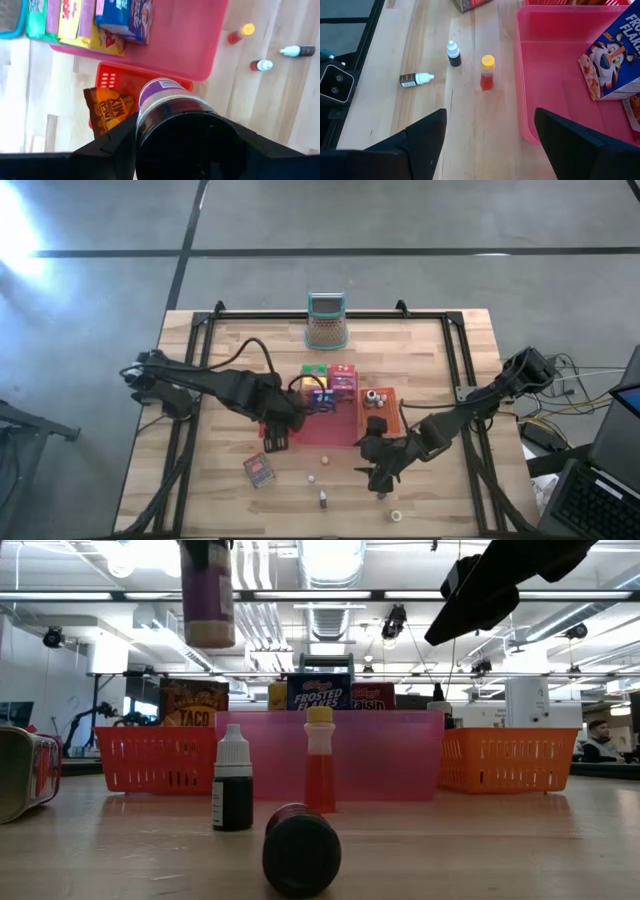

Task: Pick & Place Kitchen Items
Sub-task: Put the black purple seasoning bottle into the red bin

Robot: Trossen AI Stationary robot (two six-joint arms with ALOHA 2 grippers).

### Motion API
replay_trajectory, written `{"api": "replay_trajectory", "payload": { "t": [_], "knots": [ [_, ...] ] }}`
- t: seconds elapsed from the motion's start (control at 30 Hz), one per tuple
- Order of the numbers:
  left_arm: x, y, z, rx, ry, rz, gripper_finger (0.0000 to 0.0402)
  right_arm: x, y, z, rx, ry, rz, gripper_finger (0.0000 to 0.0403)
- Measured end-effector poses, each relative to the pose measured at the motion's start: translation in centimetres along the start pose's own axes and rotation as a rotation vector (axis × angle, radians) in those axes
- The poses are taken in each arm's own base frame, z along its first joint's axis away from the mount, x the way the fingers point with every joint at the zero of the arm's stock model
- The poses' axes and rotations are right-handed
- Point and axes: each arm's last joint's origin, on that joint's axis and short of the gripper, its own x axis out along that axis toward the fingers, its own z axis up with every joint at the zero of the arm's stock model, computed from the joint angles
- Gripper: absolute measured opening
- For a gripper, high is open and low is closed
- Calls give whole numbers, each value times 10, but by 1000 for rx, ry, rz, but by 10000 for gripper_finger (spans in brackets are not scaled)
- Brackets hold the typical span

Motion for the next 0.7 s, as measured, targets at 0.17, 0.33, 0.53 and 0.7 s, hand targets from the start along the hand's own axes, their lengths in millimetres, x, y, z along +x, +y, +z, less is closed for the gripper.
{"api": "replay_trajectory", "payload": {
  "t": [0.17,0.33,0.53,0.7],
  "knots": [
    [17,3,-11,-3,26,14,227,0,0,-1,1,4,-2,276],
    [34,11,-21,-21,40,27,227,0,0,-1,1,3,-2,264],
    [53,27,-26,-64,6,-19,227,0,0,0,2,2,-2,252],
    [68,41,-29,-105,23,-21,227,0,0,0,2,3,-2,245]
  ]
}}
